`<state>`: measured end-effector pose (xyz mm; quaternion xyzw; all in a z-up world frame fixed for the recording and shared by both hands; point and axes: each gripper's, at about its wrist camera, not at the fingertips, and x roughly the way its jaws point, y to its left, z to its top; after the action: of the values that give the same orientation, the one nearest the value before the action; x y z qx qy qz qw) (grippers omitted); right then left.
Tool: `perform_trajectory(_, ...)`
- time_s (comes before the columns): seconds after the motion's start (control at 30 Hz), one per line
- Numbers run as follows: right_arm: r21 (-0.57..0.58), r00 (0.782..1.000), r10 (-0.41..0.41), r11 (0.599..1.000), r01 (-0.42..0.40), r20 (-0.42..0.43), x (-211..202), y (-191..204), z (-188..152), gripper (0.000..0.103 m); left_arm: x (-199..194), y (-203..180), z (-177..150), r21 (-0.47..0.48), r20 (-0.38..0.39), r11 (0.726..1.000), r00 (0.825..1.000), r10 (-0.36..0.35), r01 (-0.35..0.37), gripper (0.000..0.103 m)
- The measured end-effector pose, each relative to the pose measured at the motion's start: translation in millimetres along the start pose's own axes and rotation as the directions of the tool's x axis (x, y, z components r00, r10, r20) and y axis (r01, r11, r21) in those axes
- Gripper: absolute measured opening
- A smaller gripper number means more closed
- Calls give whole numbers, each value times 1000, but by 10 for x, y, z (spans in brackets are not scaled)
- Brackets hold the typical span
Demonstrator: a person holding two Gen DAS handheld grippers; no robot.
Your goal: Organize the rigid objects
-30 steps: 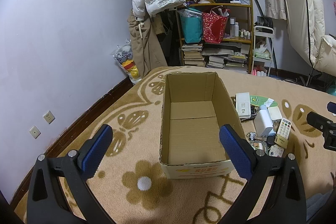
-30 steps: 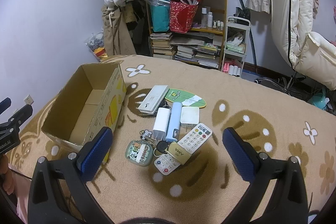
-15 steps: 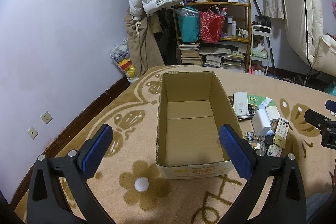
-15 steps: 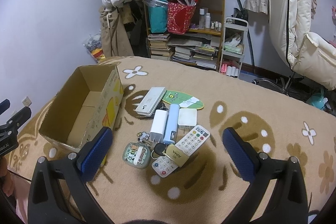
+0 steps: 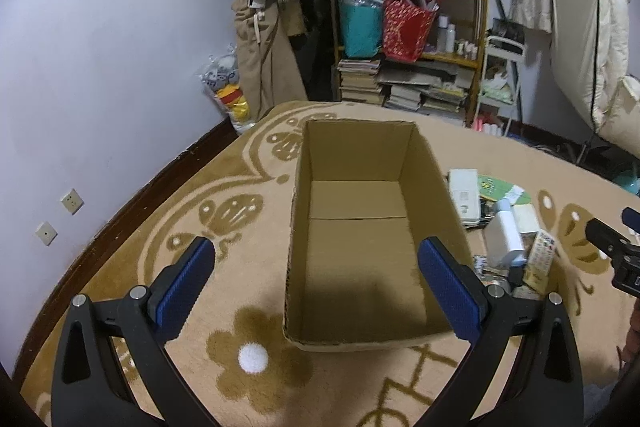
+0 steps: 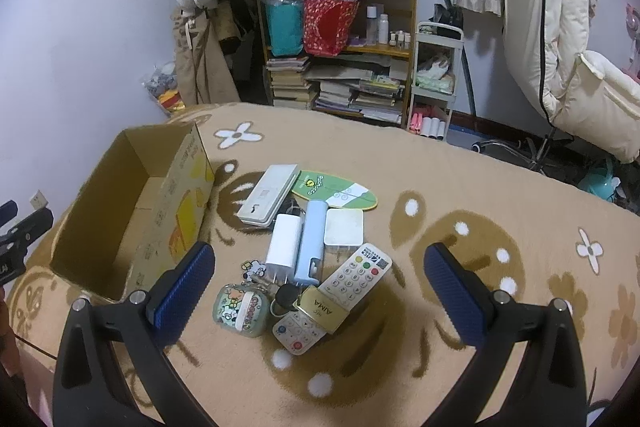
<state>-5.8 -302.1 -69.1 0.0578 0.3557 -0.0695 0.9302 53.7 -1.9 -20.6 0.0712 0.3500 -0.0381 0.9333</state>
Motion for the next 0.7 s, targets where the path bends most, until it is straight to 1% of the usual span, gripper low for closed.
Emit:
perform_trajectory(0.23, -2, 997, -2, 1000, 1, -73, 267, 7, -7, 103, 276, -69, 39, 38, -27, 999, 999, 35, -34, 101)
perform_trajectory(0.33, -9, 995, -13, 1000, 13, -99, 388, 6, -24, 103, 368, -50, 40, 30, -49, 999, 998, 43, -41, 101)
perform_trajectory(0.53, -6, 988, -10, 1000, 10, -152, 598, -12, -47, 103, 493, 46, 41, -3, -80, 998, 995, 56, -56, 101)
perform_trajectory(0.57, 0, 986, -7, 1000, 7, -165, 641, -22, -53, 103, 511, 72, 31, -12, -85, 998, 995, 59, -60, 99)
perform_trajectory(0.6, 5, 984, -4, 1000, 5, -176, 672, -24, -65, 103, 531, 98, 29, -22, -91, 998, 994, 60, -62, 93)
perform_trajectory(0.7, 14, 978, 6, 1000, -3, -207, 765, -38, -88, 103, 594, 174, 20, -48, -118, 996, 990, 72, -78, 83)
